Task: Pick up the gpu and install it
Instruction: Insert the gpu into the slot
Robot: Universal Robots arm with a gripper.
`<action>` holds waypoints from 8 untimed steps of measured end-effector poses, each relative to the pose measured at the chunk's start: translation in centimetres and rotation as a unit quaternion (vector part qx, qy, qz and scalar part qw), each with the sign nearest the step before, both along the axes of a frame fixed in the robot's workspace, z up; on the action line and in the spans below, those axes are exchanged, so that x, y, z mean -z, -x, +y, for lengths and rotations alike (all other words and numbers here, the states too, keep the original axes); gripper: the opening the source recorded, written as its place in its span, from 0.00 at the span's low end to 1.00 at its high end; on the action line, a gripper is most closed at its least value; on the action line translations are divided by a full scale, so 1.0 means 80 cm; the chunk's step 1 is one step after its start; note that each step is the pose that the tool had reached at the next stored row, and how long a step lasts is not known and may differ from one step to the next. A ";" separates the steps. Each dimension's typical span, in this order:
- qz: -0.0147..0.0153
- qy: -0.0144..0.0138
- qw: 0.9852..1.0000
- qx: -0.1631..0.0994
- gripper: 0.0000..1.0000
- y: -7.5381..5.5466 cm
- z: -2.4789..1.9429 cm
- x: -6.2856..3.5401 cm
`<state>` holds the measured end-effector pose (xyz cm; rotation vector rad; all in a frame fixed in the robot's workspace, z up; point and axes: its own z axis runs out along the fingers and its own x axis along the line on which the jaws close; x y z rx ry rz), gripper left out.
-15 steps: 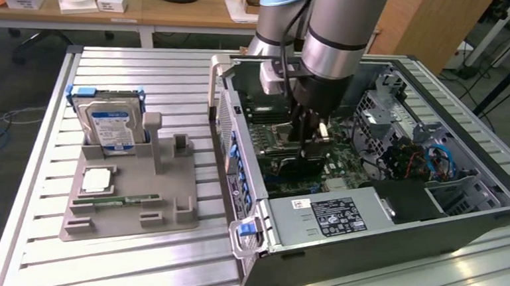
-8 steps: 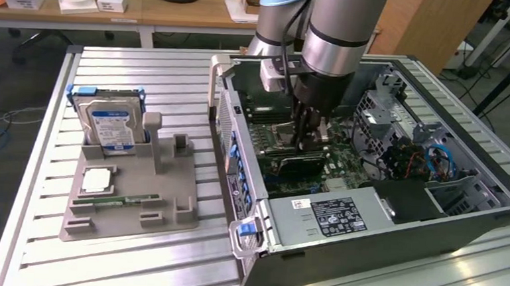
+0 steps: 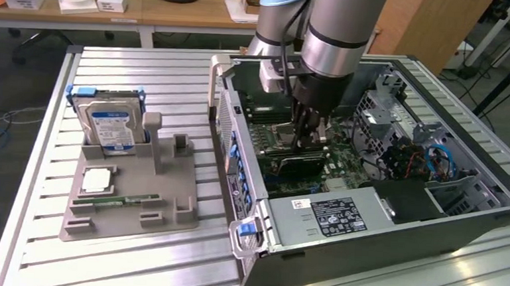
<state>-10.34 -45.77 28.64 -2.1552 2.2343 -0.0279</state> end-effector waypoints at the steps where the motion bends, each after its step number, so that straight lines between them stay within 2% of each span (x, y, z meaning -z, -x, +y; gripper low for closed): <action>1: 0.000 0.000 1.000 0.000 0.11 0.002 0.0000 0.002; 4: 0.000 0.000 1.000 0.000 0.11 0.006 0.0008 0.009; 8: 0.000 0.000 1.000 0.000 0.11 0.007 0.0049 0.018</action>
